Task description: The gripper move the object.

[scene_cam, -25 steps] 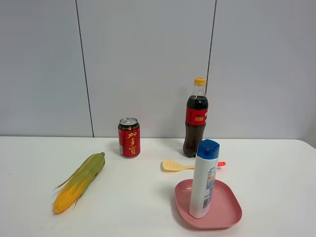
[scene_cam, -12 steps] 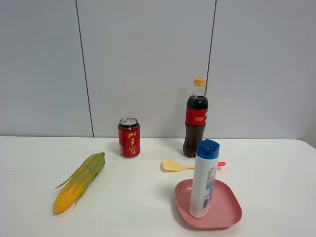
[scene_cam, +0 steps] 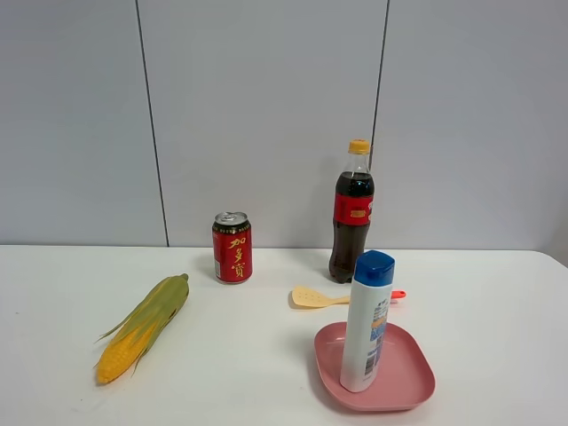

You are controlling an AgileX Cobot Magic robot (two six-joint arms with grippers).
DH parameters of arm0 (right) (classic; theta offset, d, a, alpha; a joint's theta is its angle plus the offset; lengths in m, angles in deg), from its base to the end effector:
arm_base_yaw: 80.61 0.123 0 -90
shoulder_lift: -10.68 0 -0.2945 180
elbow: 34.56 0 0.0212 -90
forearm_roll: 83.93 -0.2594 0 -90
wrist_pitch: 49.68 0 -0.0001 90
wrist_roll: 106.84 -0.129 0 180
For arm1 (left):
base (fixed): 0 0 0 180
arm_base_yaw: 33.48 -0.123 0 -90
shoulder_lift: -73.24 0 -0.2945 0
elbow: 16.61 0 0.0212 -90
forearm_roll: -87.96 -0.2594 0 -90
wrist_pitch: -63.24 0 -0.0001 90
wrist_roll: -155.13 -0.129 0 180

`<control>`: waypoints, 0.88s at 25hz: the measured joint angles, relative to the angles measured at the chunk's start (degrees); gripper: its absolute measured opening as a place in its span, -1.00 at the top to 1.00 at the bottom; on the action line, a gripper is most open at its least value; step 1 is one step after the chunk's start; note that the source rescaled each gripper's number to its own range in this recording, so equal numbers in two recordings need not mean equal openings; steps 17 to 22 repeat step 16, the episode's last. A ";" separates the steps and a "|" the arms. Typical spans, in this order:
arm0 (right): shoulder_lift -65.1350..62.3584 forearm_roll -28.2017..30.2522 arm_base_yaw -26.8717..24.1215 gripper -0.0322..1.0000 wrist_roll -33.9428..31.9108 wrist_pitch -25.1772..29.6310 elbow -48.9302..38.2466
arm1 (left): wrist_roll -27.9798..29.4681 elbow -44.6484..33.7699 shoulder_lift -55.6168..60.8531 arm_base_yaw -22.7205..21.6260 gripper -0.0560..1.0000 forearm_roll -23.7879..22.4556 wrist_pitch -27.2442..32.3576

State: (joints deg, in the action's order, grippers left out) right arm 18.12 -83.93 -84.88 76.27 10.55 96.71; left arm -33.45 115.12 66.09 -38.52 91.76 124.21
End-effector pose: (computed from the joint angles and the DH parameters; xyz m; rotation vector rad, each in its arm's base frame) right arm 0.0271 -0.0020 0.2657 0.0206 2.0324 -0.0811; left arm 0.0253 -0.0053 0.2671 0.0665 2.0293 0.0707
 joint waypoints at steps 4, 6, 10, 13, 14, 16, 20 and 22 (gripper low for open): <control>0.00 0.00 0.00 -1.00 0.00 0.00 0.00 | 0.05 0.00 0.00 0.00 -1.00 0.00 0.00; 0.00 0.00 0.00 -1.00 0.00 0.00 0.00 | 0.05 0.00 0.00 0.00 -1.00 0.00 0.00; 0.00 0.00 0.00 -1.00 0.00 0.00 0.00 | 0.05 0.00 0.00 0.00 -1.00 0.00 0.00; 0.00 0.00 0.00 -1.00 0.00 0.00 0.00 | 0.05 0.00 0.00 0.00 -1.00 0.00 0.00; 0.00 0.00 0.00 -1.00 0.00 0.00 0.00 | 0.05 0.00 0.00 0.00 -1.00 0.00 0.00; 0.00 0.00 0.00 -1.00 0.00 0.00 0.00 | 0.05 0.00 0.00 0.00 -1.00 0.00 0.00; 0.00 0.00 0.00 -1.00 0.00 0.00 0.00 | 0.05 0.00 0.00 0.00 -1.00 0.00 0.00; 0.00 0.00 0.00 -1.00 0.00 0.00 0.00 | 0.05 0.00 0.00 0.00 -1.00 0.00 0.00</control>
